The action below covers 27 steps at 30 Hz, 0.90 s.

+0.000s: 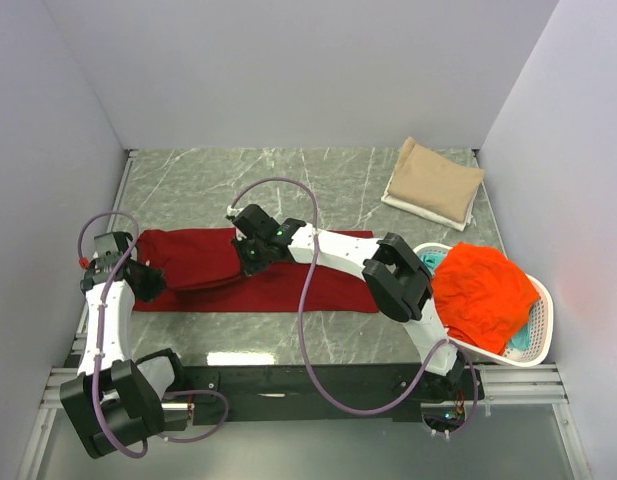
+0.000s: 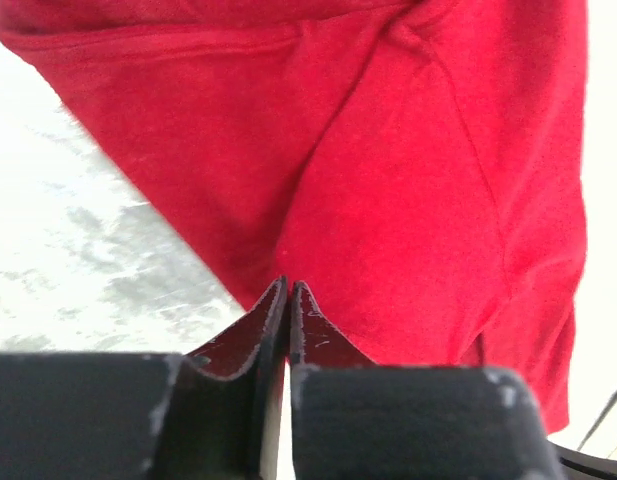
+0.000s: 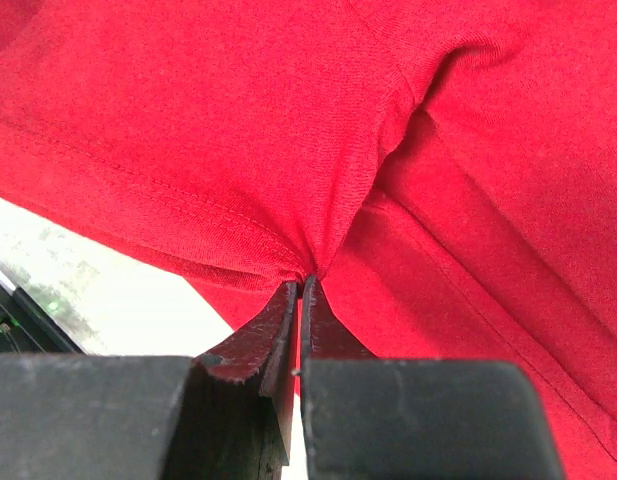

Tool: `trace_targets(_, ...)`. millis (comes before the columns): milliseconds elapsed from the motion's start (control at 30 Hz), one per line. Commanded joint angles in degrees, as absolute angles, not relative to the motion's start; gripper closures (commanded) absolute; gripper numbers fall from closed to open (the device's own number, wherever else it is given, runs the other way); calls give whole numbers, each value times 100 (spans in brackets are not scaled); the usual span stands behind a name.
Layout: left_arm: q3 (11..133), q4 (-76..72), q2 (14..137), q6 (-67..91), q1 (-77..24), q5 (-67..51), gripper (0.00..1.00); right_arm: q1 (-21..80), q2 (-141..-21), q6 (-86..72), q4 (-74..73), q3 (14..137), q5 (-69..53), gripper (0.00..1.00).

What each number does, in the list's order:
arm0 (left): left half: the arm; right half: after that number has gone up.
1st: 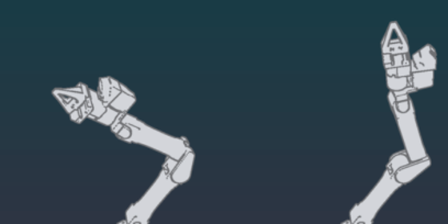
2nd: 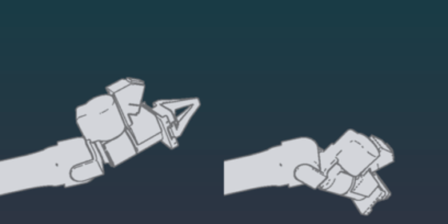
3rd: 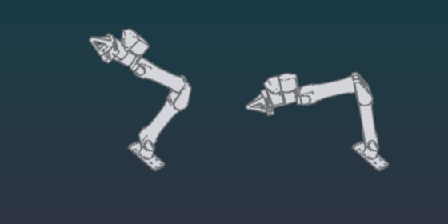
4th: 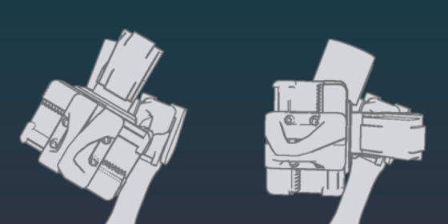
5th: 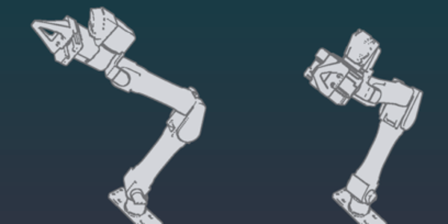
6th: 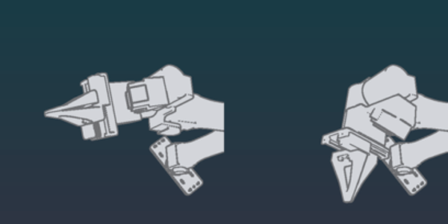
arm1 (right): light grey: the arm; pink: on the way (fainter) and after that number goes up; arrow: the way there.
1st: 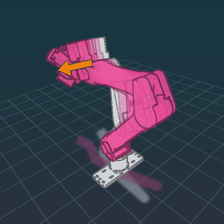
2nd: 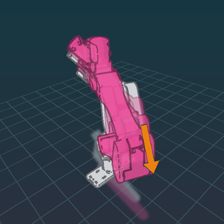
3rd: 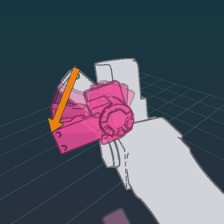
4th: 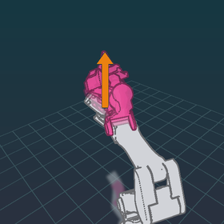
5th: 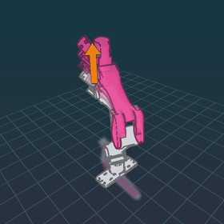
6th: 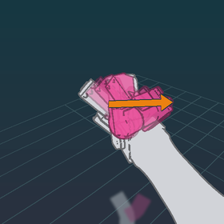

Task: Fold and stack the t-shirts
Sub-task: Fold the tshirt

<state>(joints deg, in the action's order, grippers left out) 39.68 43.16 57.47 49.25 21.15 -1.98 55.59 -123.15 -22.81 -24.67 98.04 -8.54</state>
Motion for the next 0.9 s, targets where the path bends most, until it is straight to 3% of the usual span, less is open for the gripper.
trace_targets(0, 4166, 4579, 5678, 4966, 2109, 123, 90, 5528, -12436, -2092, -2751, 10054, -844, 100)
trace_targets(100, 4122, 4605, 5660, 4940, 2101, 44, 73, 5528, -12542, -2066, -2803, 10142, -835, 100)
trace_targets(133, 4122, 4640, 5651, 4922, 2101, 53, 58, 5528, -12585, -2074, -2821, 10151, -809, 100)
trace_targets(200, 4183, 4676, 5651, 4896, 2109, -105, 43, 5537, -12630, -2048, -2917, 10204, -791, 99)
trace_targets(233, 4218, 4684, 5643, 4869, 2109, -149, 30, 5528, -12656, -2048, -2970, 10221, -756, 90)
trace_targets(333, 4394, 4571, 5721, 4825, 2109, -281, 17, 5520, -12604, -2013, -3120, 10239, -599, 74)
trace_targets(500, 4859, 3896, 6466, 4659, 2101, -431, 20, 5423, -12297, -2100, -3269, 10012, -326, 65)
trace_targets(733, 5440, 3279, 7505, 4464, 2109, -315, 44, 4730, -11277, -2338, -3200, 9115, -123, 64)
trace_targets(867, 5406, 2752, 7717, 4781, 2101, -762, 48, 4167, -11013, -2373, -2989, 8649, -184, 64)
